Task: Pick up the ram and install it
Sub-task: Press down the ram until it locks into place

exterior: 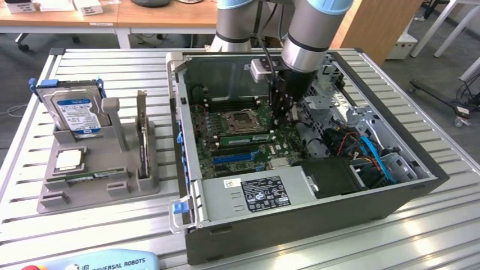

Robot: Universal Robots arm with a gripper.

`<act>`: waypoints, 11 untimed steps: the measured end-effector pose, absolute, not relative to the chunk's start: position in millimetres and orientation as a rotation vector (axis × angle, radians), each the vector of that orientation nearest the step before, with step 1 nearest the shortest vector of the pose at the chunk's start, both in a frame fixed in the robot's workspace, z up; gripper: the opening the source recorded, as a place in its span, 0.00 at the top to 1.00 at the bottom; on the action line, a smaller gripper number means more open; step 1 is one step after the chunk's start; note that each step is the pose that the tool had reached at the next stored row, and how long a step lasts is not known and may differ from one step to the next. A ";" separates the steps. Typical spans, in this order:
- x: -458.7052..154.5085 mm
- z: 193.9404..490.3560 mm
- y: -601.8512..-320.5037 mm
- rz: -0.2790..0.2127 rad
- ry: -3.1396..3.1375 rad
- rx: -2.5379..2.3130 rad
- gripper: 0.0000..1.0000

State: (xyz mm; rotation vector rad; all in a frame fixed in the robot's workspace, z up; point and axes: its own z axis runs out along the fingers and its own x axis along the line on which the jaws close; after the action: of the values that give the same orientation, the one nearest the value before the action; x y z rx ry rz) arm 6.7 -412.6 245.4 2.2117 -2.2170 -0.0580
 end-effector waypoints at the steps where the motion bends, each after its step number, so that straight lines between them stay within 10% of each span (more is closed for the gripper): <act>1: 3.9 245.4 -412.6 -0.058 -2.217 2.212 0.90; 11: -30.7 245.1 -412.3 -0.052 -2.220 2.215 0.90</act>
State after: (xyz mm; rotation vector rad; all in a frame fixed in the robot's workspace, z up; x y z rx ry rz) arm -30.7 -412.3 245.1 2.2147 -2.2203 -0.0519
